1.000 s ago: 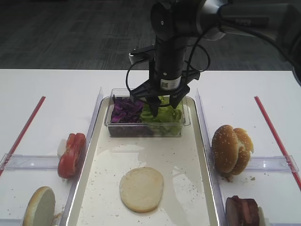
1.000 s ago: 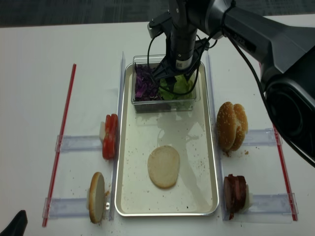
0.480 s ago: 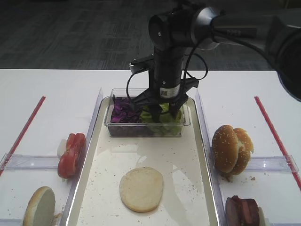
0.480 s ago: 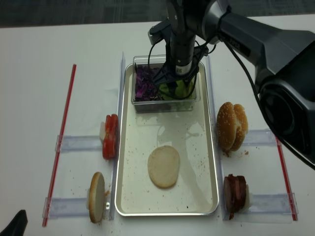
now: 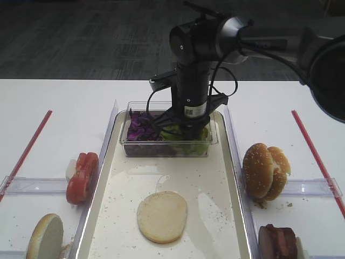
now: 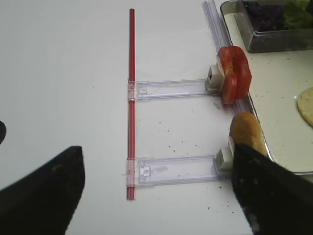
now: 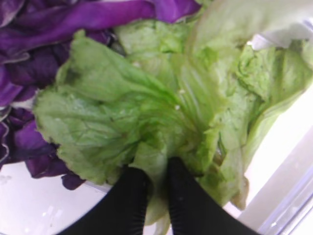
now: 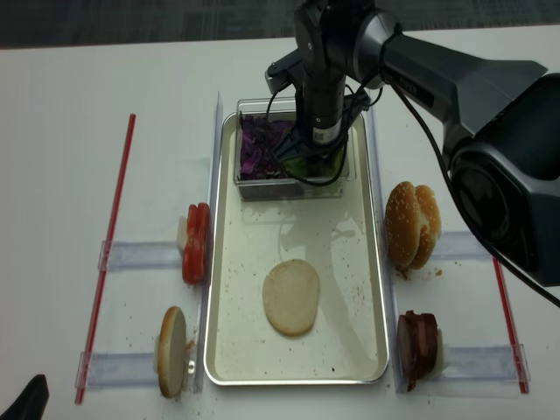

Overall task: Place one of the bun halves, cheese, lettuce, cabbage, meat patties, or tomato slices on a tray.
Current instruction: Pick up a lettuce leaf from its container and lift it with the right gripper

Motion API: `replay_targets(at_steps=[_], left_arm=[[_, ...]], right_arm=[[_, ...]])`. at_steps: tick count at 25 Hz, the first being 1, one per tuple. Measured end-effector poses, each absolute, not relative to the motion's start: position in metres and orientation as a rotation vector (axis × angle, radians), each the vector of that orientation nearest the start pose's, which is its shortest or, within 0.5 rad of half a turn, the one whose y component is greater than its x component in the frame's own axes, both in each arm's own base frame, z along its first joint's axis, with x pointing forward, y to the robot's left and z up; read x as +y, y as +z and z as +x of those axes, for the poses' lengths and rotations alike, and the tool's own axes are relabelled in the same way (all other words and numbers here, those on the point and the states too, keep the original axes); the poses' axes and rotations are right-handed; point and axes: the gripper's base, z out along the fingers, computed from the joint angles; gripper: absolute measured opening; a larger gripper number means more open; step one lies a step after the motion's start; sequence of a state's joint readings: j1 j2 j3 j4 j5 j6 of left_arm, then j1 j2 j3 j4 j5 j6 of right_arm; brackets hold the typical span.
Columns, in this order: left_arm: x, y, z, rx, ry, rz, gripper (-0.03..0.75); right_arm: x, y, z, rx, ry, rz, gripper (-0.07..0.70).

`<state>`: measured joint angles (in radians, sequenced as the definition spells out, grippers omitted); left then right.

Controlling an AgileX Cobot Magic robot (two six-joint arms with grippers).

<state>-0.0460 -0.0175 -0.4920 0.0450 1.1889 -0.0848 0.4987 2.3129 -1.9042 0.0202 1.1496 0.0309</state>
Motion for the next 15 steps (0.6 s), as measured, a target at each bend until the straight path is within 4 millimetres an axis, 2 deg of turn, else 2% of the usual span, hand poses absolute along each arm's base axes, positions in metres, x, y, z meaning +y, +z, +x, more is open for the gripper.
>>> replay_targets(at_steps=[2, 4, 10, 15], left_arm=[[0.004, 0.265, -0.012, 2.162, -0.021, -0.048, 0.565], [0.004, 0.265, -0.012, 2.162, -0.021, -0.048, 0.565], [0.004, 0.265, -0.012, 2.162, -0.021, -0.048, 0.565], [0.004, 0.265, -0.012, 2.162, -0.021, -0.048, 0.565]], right_arm=[[0.228, 0.157, 0.416, 2.963, 0.059, -0.699, 0.102], [0.227, 0.157, 0.415, 2.963, 0.059, -0.699, 0.065], [0.229, 0.168, 0.418, 2.956, 0.056, -0.700, 0.054], [0.233, 0.193, 0.426, 2.896, 0.077, -0.687, 0.053]])
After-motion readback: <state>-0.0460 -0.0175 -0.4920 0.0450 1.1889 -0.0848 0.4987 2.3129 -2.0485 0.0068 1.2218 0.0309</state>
